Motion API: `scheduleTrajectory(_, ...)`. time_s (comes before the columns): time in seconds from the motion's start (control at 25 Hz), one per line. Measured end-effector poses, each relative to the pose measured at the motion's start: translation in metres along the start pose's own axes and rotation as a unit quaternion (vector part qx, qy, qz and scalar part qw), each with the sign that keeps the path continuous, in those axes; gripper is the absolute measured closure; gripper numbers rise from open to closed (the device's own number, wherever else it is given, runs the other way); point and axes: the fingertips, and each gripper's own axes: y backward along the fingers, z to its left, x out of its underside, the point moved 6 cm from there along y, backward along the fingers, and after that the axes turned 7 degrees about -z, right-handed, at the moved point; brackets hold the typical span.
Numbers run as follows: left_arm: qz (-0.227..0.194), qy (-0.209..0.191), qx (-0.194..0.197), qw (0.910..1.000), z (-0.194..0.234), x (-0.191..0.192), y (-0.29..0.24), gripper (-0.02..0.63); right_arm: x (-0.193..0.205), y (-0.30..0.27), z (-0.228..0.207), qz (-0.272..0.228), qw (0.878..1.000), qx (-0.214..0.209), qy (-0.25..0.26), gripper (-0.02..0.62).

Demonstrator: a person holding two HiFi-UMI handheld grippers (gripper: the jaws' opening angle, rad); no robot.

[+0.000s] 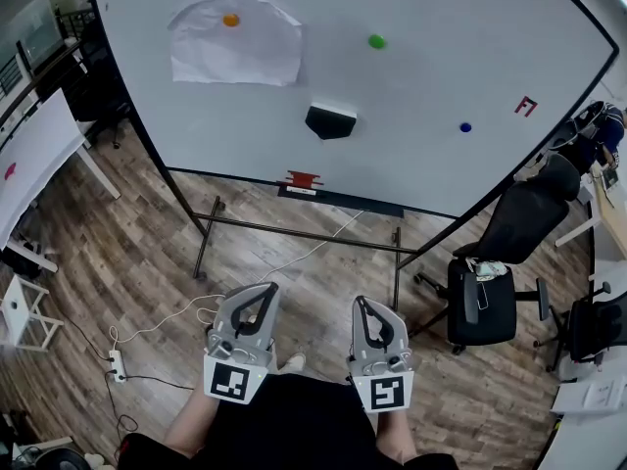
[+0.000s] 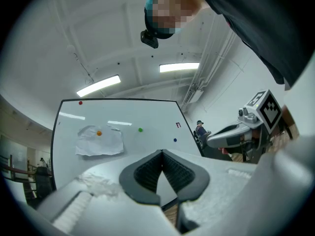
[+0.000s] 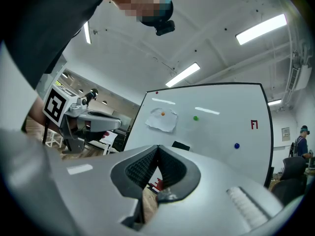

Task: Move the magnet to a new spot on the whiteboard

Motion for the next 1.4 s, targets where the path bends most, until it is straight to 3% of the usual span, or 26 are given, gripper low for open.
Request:
scheduleTrajectory(0.44, -0.022, 0.016, 0.013, 0.9996, 0.015, 0.017, -0.032, 0.604, 0.009, -0.011, -0.022, 0.023, 0.999, 0.033, 0.023, 0.593)
scheduleTrajectory(1.08, -0.048, 0.024, 0.016, 0.9984, 0.091, 0.056, -0.108, 0.604, 0.017, -0.113, -0.051, 0.009, 0.998, 0.033, 0.049, 0.592)
scheduleTrajectory(1.4, -0.064, 0.031, 0.041, 0.9966, 0.123, 0.073, -0.148, 0.604, 0.024, -0.157, -0.067, 0.016, 0.997, 0.053, 0.052, 0.592)
